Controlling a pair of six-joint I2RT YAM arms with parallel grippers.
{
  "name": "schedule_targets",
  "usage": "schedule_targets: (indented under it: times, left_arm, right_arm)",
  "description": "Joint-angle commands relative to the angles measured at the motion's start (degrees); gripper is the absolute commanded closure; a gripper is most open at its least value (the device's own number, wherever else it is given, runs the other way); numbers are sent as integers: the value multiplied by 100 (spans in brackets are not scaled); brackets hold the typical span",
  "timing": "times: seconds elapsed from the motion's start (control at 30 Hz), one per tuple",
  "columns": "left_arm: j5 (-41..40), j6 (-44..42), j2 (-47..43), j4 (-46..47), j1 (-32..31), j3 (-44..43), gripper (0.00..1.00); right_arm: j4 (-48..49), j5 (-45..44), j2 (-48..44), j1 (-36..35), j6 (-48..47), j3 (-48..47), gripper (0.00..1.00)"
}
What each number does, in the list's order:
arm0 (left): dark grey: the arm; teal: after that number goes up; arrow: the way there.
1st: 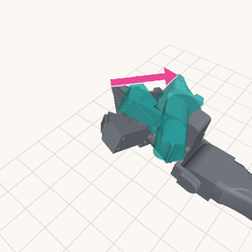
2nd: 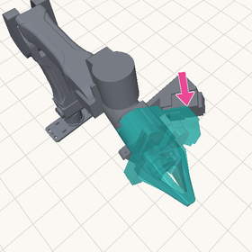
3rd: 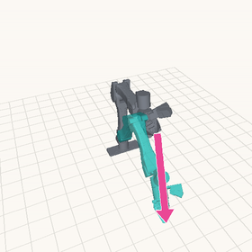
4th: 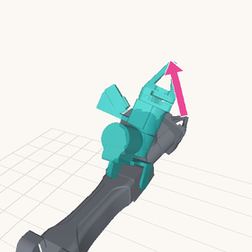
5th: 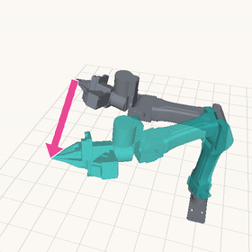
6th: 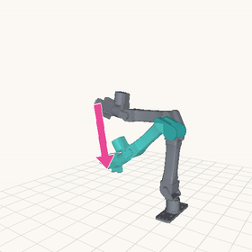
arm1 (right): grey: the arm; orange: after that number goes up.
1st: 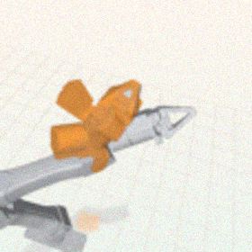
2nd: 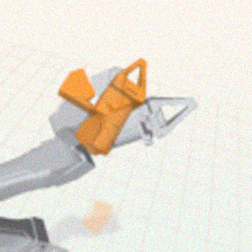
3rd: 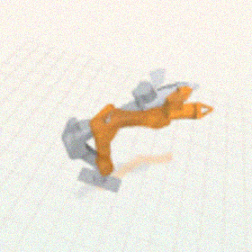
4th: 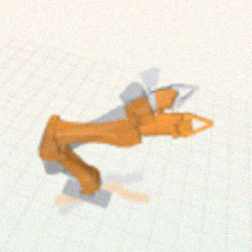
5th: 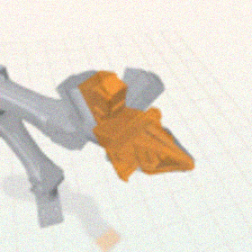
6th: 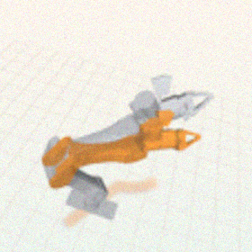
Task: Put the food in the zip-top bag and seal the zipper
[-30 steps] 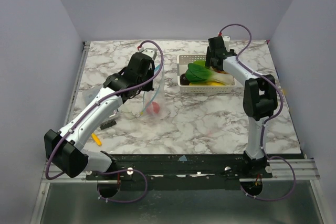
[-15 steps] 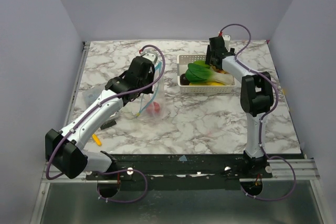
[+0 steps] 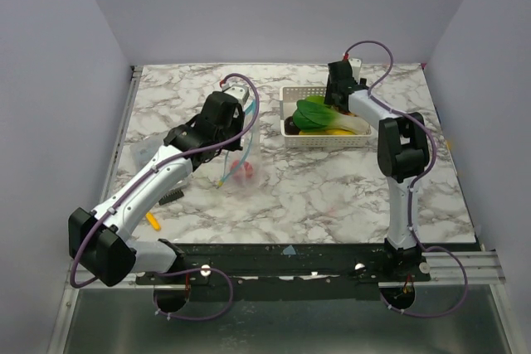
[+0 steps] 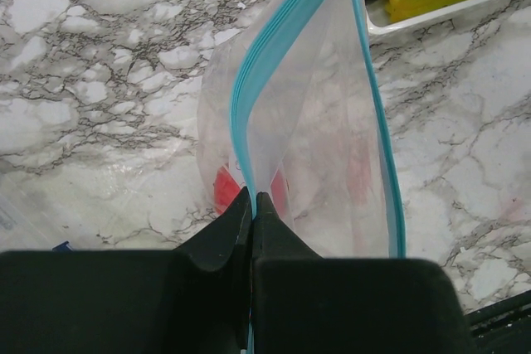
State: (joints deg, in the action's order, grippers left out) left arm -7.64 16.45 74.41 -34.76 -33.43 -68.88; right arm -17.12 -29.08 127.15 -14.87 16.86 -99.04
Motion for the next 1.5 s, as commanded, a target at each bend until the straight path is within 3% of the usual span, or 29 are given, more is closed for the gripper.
schedule_targets:
  times: [0.0, 0.43, 0.5, 0.63, 0.8, 1.03, 1.13, 1.27, 1.47]
  left_arm:
    - [311, 85, -193, 68, 25, -9, 100]
    - [320, 111, 23, -83, 90, -106, 100]
    - [552, 148, -8, 5, 83, -73, 100]
    - [911, 204, 57, -22, 103, -73, 100]
    - [1363, 349, 102, 48, 118, -16, 100]
    - [1637, 471, 168, 23, 187, -81, 100]
    - [1788, 570, 185, 57, 246, -82, 100]
    - [2064, 692, 257, 84, 332, -99, 100]
    - [2306, 798, 212, 136, 449, -82, 100]
  right_arm:
    - [209, 20, -294, 29, -51, -89, 50]
    - [248, 617, -1490, 30, -89, 327, 80]
    - [265, 1025, -1794, 27, 124, 610, 85]
    - [650, 2711, -2531, -2, 645, 1394, 92]
    - [1815, 4582, -3665, -419, 973, 2607, 93]
    - [2637, 5815, -4863, -1289, 936, 3458, 93]
    - [3358, 6158, -5204, -1647, 1354, 3848, 93]
    - [4317, 6088, -5330, -2235, 1693, 4293, 93]
    - [3498, 4669, -5023, -2903, 1110, 4093, 93]
